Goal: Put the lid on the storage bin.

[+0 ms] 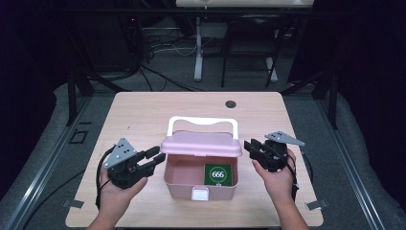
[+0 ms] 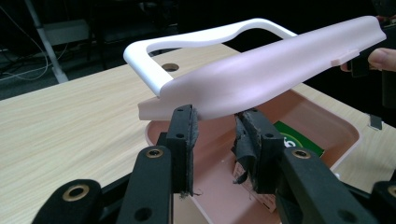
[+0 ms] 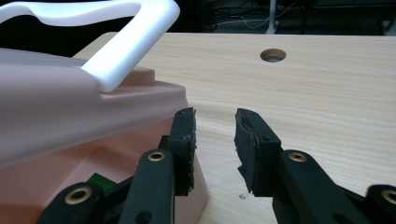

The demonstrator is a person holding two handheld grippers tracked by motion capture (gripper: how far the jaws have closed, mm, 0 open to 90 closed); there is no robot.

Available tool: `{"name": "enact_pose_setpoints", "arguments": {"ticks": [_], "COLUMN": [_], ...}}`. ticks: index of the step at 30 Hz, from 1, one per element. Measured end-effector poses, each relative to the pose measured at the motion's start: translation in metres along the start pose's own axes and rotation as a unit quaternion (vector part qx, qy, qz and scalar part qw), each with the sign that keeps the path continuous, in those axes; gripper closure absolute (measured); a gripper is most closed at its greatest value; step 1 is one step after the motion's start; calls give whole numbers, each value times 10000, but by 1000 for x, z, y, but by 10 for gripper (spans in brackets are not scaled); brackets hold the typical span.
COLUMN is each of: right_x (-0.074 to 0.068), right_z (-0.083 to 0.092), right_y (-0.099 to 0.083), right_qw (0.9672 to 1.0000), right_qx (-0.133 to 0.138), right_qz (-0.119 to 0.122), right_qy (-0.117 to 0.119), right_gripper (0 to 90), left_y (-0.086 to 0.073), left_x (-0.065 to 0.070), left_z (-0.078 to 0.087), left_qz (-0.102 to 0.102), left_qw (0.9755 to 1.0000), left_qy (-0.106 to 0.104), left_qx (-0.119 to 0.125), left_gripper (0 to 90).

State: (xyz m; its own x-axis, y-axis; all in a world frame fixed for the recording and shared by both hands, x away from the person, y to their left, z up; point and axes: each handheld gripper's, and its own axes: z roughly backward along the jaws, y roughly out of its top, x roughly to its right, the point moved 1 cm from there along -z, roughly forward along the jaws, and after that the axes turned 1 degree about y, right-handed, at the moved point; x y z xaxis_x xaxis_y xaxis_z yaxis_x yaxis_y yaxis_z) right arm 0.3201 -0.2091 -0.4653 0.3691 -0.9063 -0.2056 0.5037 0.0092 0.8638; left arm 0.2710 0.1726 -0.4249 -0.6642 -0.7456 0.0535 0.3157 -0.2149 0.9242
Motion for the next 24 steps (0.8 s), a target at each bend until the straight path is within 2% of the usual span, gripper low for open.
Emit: {"name": "enact_pose_setpoints", "arguments": {"ticks": [11,19,24], "right_x": [2,2,2], "right_z": [0,0,-1], "right_y": [0,-1,-1], "right_qw": [10000,10000,10000], "right_qx": [39,43,44], "right_qz": [-12,-33,-24], "right_qy": [-23,-11,-20], "right_gripper": [662,656,654], "left_y": [-12,-23,-27], "left_x": [2,1,3], "left_z": [2,4,6], "left_qz": [-13,62,6], "left_qw": [10000,9999,9998], "left_qy": [-11,6,12], "left_qx": [-79,-149,-194], "left_gripper": [669,669,670]}}
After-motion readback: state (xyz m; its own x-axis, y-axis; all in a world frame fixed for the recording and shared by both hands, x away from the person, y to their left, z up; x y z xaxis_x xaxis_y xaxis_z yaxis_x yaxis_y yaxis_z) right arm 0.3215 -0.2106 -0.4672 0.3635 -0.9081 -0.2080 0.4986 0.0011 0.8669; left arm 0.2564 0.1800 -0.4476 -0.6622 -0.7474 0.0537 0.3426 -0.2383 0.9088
